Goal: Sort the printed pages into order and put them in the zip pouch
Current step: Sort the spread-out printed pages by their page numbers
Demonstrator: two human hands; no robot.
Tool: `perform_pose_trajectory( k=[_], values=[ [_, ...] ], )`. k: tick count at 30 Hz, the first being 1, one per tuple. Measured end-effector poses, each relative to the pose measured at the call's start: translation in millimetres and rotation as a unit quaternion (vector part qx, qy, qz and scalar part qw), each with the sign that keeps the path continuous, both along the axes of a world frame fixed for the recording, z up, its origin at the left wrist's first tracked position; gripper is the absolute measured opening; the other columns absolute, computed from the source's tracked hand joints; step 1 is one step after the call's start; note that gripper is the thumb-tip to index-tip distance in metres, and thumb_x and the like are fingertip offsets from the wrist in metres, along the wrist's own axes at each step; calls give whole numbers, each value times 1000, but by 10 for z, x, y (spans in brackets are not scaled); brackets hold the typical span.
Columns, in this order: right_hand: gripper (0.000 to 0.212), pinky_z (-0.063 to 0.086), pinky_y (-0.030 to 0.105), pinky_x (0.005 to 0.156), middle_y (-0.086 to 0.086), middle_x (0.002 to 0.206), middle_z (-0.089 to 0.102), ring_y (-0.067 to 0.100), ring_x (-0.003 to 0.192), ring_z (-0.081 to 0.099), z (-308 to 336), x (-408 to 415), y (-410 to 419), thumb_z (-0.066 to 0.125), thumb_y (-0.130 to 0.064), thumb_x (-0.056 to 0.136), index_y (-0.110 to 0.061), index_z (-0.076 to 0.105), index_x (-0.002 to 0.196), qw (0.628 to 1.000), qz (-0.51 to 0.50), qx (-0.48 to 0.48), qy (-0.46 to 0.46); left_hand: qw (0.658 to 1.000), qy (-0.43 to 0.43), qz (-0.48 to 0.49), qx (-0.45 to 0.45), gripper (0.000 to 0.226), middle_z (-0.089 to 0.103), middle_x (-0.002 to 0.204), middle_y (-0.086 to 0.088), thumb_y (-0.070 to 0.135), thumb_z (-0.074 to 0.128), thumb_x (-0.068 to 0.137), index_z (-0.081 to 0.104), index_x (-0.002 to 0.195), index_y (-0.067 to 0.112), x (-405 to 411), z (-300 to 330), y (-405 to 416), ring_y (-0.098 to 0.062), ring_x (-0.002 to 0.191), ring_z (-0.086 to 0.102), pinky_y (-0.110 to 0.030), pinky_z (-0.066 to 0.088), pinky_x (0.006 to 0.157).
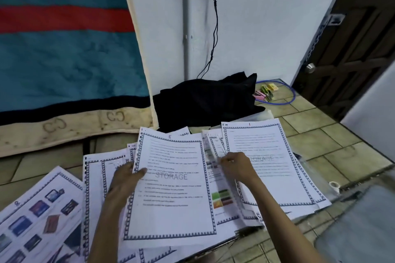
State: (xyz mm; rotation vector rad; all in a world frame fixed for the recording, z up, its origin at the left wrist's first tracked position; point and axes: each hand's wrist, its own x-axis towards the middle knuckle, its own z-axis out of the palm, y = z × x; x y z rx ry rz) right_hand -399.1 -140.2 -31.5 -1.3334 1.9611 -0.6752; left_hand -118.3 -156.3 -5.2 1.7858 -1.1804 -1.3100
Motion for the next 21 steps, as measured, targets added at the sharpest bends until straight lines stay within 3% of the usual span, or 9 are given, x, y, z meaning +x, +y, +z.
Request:
perform_pose_trajectory(
  k=[2,3,4,6,10,13,16,19,21],
  values=[
    [31,48,25,63,-1,80,54,18,78,55,-96,42,5,53,-28,93,-18,61,64,997,34,8,64,1000,0,-4,8,30,61,120,-21,2,58,88,58,118,-4,-34,-102,7,-28,97,60,-32,45,84],
    [27,50,32,72,2,87,56,22,86,57,-132,69,18,54,-29,92,-19,61,68,993,42,6,110,1000,0,-5,11,31,61,121,-20,2,58,89,58,119,-3,-38,-141,7,-25,96,58,-31,44,83],
    [16,50,35,80,4,100,57,24,97,56,-163,94,31,57,-29,90,-18,64,81,988,43,1,147,1000,-1,-6,14,32,60,121,-18,3,58,89,57,120,-2,-35,-169,8,-24,96,57,-30,44,83],
    [27,44,35,89,4,119,54,25,113,49,-209,129,49,62,-28,85,-15,57,108,981,38,9,188,1000,-3,-5,16,33,60,123,-17,4,58,89,56,122,-1,-21,-208,1,-27,100,59,-31,45,85],
    [38,47,36,82,11,120,54,29,112,50,-200,198,19,54,-12,85,-8,44,121,975,48,9,216,1000,3,-1,19,34,60,124,-18,2,56,89,56,124,0,13,-255,-13,-33,109,58,-35,45,91],
    [30,43,30,66,13,108,60,29,99,57,-187,196,1,49,-2,83,-5,50,113,980,44,0,196,1000,16,1,18,34,60,123,-18,1,56,89,57,124,1,23,-273,-14,-31,107,59,-37,45,94],
    [18,48,30,70,12,102,62,28,94,59,-180,166,-7,49,-2,83,-3,60,98,985,40,-6,170,1000,21,1,20,34,61,123,-17,2,56,89,57,124,2,35,-292,-25,-31,107,59,-40,46,95],
    [8,43,29,70,12,101,56,28,95,54,-184,192,-3,51,-6,86,-2,56,90,980,63,8,190,999,28,7,28,33,61,122,-18,3,57,89,57,122,2,44,-321,-48,-34,108,59,-42,47,95],
    [18,39,25,58,12,87,51,26,83,51,-187,202,-4,46,-2,84,-8,44,67,979,63,5,193,999,37,11,31,32,62,121,-18,2,57,89,57,121,1,47,-338,-54,-34,106,60,-43,47,95]
  ],
)
